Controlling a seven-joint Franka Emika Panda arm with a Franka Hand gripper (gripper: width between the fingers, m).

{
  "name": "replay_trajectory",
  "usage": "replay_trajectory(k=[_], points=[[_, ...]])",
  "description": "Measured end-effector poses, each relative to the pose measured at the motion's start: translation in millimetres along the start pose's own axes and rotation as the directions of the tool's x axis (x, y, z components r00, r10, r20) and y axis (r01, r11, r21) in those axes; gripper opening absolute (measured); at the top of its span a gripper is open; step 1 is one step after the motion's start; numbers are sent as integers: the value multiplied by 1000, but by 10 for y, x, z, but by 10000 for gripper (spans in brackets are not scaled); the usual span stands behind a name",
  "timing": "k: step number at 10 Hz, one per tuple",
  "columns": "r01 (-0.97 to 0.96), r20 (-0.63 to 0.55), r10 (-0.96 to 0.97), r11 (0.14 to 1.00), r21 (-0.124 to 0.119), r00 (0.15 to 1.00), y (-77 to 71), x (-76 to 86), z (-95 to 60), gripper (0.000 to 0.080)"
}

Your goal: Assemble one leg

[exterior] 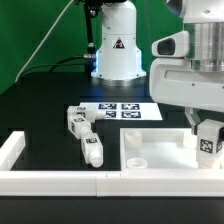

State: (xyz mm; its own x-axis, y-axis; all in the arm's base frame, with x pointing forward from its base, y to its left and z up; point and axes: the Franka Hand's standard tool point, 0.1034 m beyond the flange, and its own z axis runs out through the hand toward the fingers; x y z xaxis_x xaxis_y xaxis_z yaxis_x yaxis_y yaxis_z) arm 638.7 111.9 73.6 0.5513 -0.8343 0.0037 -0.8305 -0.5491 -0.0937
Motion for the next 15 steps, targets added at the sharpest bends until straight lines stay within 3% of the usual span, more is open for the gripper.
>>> replay_trajectory(k=[2,3,5,6,7,8,9,11,15], points=[[-388,43,388,922,1,921,-14,0,12,288],[-480,58,479,877,1,876,-10,9,14,288],[-502,57,502,865,0,863,-12,8,15,288],[-484,57,483,875,2,874,-12,8,15,370],[-393,52,392,920,6,919,-8,15,15,550],[-214,50,213,977,15,976,-1,26,16,550],[-25,49,23,999,25,999,8,40,19,632],[187,47,-188,982,32,981,2,9,21,644],[390,35,-391,920,37,920,15,42,21,649]])
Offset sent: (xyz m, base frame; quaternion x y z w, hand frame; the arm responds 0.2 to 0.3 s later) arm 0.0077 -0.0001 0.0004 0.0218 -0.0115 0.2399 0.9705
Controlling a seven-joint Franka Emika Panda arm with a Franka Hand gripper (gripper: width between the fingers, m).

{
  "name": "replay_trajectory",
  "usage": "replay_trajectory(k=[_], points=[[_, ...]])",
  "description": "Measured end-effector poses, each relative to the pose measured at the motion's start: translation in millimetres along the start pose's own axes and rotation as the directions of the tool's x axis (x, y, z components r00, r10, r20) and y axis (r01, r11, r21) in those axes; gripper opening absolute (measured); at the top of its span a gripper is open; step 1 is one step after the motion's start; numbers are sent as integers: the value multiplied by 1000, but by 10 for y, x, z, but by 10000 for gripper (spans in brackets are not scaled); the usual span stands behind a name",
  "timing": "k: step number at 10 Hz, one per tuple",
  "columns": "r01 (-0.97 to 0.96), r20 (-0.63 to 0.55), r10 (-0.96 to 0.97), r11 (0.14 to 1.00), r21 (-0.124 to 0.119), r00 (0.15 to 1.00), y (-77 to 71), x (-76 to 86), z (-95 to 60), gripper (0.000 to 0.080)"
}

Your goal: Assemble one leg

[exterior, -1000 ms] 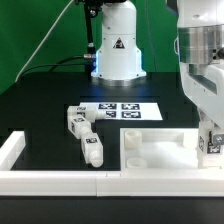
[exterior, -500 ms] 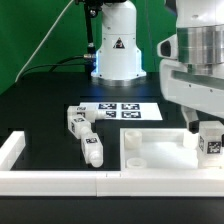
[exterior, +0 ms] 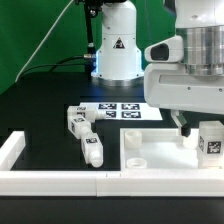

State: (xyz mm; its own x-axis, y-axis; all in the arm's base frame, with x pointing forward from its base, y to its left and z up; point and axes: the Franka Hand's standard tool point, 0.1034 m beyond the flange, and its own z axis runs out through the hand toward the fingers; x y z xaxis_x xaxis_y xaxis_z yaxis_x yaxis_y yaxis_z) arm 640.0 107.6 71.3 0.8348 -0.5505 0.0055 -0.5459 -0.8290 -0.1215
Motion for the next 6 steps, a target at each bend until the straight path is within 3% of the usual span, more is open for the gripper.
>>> replay_trajectory(k=[2,5,6], points=[[327,-7,-328,945,-22,945,-68,-44,4,649],[303,-8,-303,953,-22,953,-35,-16,2,649],[233,-9,-233,972,-20,972,-38,-19,2,516]])
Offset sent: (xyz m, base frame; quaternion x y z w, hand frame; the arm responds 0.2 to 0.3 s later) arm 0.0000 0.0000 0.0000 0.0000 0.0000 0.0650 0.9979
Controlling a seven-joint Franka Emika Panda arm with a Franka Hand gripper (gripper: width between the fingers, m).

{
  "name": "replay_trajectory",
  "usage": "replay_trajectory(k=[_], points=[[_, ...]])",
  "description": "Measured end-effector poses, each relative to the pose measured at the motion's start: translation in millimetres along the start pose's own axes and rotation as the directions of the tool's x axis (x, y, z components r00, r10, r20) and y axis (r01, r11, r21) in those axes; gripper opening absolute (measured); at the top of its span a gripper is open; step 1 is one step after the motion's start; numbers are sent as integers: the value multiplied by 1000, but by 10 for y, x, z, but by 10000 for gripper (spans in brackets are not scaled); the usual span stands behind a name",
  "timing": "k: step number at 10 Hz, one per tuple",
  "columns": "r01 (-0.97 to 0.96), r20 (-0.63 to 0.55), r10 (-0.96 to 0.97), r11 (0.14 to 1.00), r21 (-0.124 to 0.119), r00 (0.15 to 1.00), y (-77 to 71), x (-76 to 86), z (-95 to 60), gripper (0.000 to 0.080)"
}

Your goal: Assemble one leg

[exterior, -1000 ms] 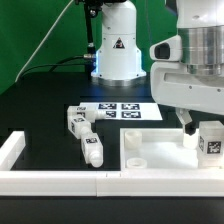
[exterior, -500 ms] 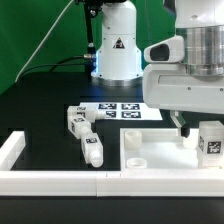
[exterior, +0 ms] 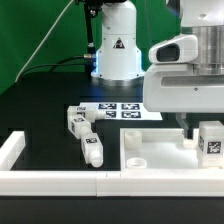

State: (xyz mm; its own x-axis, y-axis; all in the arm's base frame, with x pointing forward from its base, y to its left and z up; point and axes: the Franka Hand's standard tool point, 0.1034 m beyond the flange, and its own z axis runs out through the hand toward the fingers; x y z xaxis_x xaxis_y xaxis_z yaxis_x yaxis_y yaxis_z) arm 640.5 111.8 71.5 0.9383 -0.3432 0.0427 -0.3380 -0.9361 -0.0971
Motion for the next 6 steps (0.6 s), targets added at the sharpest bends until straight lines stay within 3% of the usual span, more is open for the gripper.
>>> replay_trajectory(k=[1,2,5,6], points=[[-79,0,79,997,0,997,0,0,0,365],[-111,0,111,994,-1,994,8,1,2,285],[-462,-16,462,887,-13,887,-6,-14,8,286],[-591,-17,591,807,-11,807,-2,-14,12,286]])
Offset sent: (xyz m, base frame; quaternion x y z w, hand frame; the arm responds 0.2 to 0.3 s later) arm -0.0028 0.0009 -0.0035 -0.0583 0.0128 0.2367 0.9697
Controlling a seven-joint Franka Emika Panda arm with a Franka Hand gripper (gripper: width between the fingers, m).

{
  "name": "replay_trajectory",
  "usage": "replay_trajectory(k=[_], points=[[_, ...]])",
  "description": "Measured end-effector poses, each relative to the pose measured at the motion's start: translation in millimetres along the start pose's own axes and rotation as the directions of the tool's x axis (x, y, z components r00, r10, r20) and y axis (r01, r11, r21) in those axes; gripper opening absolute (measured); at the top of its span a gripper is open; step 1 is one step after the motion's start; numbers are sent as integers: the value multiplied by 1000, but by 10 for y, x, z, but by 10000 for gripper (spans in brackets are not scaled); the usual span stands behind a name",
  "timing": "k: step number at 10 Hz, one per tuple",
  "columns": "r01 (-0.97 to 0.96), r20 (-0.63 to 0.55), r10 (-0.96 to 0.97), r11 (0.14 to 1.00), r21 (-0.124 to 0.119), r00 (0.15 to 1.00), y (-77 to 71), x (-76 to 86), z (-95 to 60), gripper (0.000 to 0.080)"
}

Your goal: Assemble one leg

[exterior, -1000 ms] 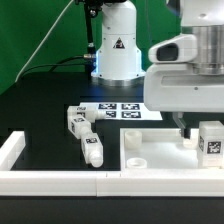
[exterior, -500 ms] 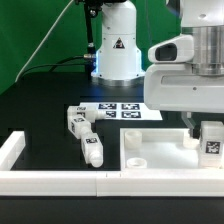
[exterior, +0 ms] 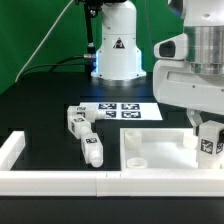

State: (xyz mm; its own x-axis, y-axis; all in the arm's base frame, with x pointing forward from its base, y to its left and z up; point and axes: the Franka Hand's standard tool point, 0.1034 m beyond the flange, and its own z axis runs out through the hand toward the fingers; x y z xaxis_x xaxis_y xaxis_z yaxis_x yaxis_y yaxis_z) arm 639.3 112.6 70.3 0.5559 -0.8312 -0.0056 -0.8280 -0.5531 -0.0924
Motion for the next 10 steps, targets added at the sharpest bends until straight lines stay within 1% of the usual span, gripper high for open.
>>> replay_trajectory(k=[1,2,3,4,5,6,7,8,9,10], points=[[-162,2,162,987,0,987,1,2,0,286],[-353,14,353,936,9,936,-6,10,2,286],[-550,21,550,835,16,835,-9,10,5,287],[-630,28,630,776,18,776,-15,10,4,287],[-662,30,662,749,17,749,-16,10,3,287],[-655,29,655,755,17,755,-16,10,4,287],[-622,29,622,783,18,783,-16,10,4,454],[-555,23,554,832,22,832,-20,12,-2,577],[-411,16,410,911,40,912,-57,-3,-18,577],[-204,-4,205,976,71,979,-112,-50,-21,635]])
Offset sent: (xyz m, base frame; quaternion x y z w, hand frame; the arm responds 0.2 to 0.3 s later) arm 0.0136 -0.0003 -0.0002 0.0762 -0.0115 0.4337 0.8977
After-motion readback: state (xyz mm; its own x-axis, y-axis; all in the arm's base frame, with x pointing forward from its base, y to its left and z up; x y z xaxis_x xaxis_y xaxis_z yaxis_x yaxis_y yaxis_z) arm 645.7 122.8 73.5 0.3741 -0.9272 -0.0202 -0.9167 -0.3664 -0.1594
